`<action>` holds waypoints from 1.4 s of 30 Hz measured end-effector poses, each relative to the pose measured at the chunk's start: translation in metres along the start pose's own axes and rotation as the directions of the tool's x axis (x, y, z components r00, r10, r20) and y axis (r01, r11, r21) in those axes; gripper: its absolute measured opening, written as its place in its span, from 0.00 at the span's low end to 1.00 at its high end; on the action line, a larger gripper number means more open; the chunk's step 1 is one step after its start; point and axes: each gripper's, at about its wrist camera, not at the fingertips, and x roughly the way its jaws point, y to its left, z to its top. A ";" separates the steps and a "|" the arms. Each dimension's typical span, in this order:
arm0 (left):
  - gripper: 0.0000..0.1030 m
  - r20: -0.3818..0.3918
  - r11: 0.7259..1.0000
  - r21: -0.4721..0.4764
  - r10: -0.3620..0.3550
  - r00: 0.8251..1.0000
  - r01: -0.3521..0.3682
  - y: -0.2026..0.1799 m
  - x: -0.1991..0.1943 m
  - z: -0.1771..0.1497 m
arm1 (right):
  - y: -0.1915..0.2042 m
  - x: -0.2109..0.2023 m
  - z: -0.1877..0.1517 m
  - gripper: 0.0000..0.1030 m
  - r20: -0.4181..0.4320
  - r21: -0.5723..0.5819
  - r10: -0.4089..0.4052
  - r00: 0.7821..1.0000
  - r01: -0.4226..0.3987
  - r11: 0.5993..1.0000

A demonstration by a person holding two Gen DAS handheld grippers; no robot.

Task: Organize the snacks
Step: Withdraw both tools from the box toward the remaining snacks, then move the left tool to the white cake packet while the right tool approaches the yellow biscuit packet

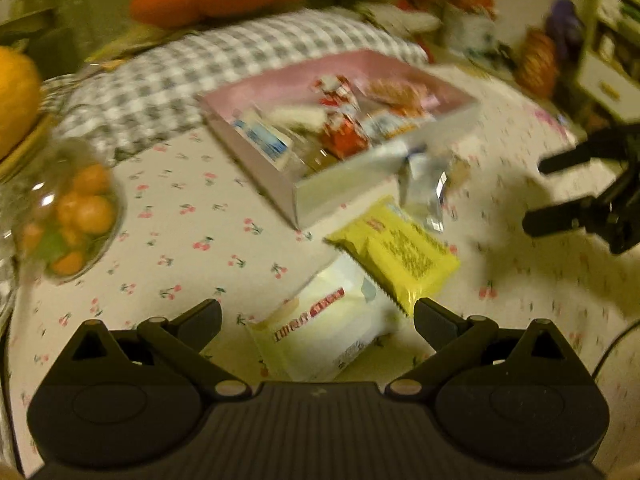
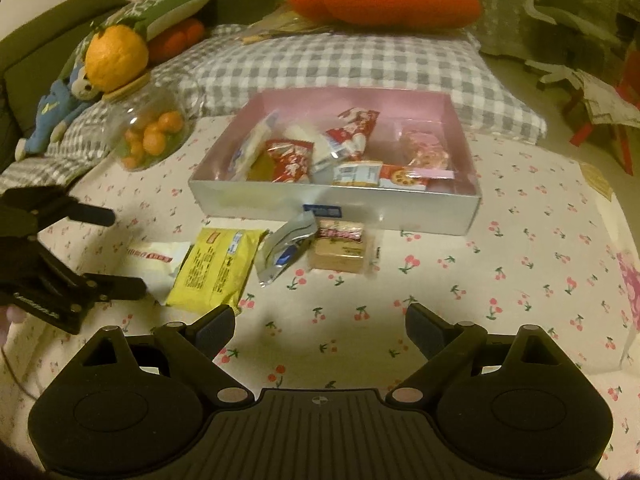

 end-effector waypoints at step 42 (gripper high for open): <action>0.78 -0.112 0.986 0.093 0.151 0.982 -0.140 0.010 0.003 -0.005 | 0.062 0.055 -0.003 0.86 0.109 -0.066 0.085 0.990 -0.078 0.995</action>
